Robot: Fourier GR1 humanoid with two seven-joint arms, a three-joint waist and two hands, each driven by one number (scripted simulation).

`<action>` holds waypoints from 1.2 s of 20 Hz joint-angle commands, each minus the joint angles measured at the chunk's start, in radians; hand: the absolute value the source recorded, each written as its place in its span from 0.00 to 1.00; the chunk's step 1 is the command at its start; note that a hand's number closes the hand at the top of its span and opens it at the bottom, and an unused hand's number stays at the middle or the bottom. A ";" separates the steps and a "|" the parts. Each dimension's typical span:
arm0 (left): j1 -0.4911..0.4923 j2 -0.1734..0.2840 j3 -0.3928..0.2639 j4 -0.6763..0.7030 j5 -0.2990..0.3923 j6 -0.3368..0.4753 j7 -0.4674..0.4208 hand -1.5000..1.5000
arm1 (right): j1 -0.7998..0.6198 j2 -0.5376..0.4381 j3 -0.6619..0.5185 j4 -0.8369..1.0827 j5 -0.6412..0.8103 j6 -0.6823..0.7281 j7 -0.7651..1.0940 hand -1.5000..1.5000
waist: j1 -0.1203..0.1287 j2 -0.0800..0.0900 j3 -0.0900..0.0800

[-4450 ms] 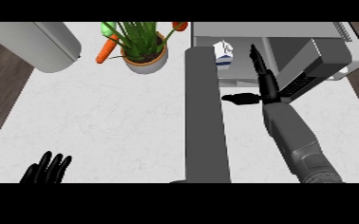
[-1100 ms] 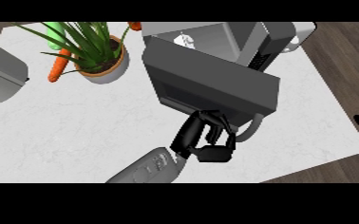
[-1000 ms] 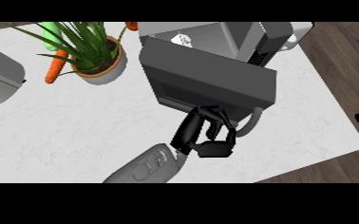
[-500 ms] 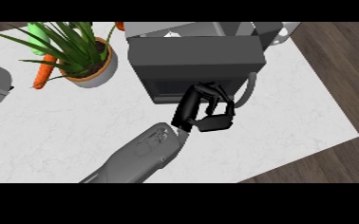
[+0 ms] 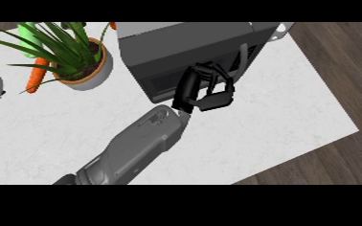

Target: Pick up the milk, place it into the microwave and close the microwave

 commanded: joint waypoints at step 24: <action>-0.094 0.000 0.006 0.107 0.169 -0.024 -0.173 1.00 | -0.155 -0.153 -0.119 0.097 -0.105 0.004 0.083 0.00 | -0.022 0.020 0.007</action>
